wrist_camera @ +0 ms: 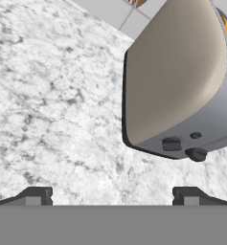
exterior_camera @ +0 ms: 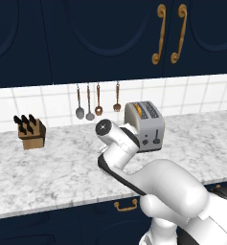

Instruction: Start the toaster. Once the lever pops up, take the bread to the plate on the dining counter.

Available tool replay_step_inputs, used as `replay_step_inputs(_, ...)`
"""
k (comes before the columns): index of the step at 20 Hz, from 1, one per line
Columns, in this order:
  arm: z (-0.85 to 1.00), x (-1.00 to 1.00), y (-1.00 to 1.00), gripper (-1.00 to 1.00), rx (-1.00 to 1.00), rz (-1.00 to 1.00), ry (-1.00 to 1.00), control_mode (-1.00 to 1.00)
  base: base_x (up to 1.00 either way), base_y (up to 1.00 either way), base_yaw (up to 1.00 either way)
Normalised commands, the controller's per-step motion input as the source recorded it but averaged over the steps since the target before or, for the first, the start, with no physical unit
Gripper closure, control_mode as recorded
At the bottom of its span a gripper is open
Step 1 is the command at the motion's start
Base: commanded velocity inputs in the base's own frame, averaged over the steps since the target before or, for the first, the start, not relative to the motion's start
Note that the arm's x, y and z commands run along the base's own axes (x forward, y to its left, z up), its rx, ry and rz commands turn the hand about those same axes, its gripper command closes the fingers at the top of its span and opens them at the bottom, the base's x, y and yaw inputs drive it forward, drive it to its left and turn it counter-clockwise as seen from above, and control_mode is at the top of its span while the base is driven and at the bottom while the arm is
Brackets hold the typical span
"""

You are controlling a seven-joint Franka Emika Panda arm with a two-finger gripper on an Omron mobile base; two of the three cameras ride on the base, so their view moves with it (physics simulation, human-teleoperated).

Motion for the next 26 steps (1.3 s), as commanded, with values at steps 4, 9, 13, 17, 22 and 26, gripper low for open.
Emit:
replay_step_inputs(4, 0.00, 0.00, 0.00, -1.00, 0.00, 0.00, 0.00, -1.00, 0.00, 0.00, 0.00)
replay_step_inputs(9, 0.00, 0.00, 0.00, -1.00, 0.00, 0.00, 0.00, -1.00, 0.00, 0.00, 0.00)
replay_step_inputs(13, 0.00, 0.00, 0.00, -1.00, 0.00, 0.00, 0.00, -1.00, 0.00, 0.00, 0.00)
replay_step_inputs(17, 0.00, 0.00, 0.00, -1.00, 0.00, 0.00, 0.00, -1.00, 0.00, 0.00, 0.00)
replay_step_inputs(22, 0.00, 0.00, 0.00, -1.00, 0.00, 0.00, 0.00, -1.00, 0.00, 0.00, 0.00)
replay_step_inputs(26, 0.00, 0.00, 0.00, -1.00, 0.00, 0.00, 0.00, -1.00, 0.00, 0.00, 0.00)
